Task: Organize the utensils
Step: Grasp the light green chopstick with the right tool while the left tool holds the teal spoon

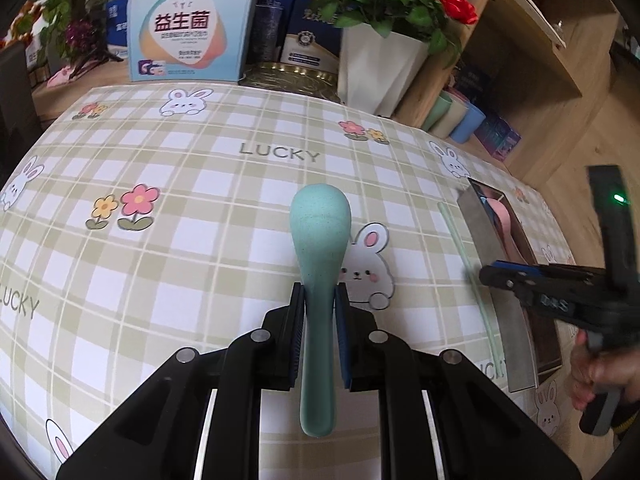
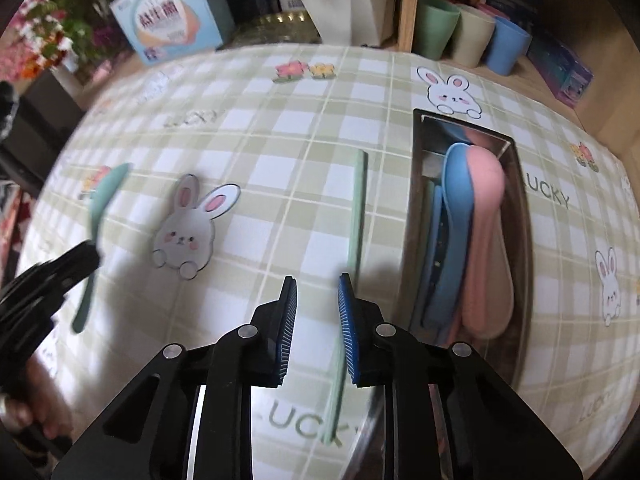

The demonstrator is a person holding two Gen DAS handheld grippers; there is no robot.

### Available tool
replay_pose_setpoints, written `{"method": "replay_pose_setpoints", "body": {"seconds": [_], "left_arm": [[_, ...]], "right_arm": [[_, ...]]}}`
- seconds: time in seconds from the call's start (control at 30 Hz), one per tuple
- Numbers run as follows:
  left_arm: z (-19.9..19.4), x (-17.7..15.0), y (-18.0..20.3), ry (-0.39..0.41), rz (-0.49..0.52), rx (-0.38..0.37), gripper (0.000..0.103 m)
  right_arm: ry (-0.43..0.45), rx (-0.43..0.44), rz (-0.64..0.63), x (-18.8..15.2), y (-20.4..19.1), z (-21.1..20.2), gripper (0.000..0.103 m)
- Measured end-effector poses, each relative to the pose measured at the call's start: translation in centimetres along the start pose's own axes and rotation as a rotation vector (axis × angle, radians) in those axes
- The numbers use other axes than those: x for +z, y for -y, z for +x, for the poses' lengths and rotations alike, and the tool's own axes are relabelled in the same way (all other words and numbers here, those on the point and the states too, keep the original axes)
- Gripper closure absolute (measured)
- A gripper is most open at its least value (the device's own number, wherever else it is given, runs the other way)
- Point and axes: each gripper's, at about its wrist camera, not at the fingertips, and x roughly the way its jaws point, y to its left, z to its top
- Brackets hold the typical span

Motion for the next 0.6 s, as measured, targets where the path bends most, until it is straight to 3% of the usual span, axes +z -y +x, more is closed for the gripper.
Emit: {"method": "replay_pose_setpoints", "body": {"seconds": [0.17, 0.6], "left_arm": [[-0.1, -0.3, -1.4, -0.003, -0.030, -0.018, 0.088], [-0.8, -0.2, -3.2, 0.018, -0.086, -0.051, 0.088]], "right_arm": [[-0.069, -0.118, 0.056, 1.3, -0.4, 1.9, 0.082], [-0.132, -0.213, 0.241, 2.6, -0.1, 3.7, 0.082]]}}
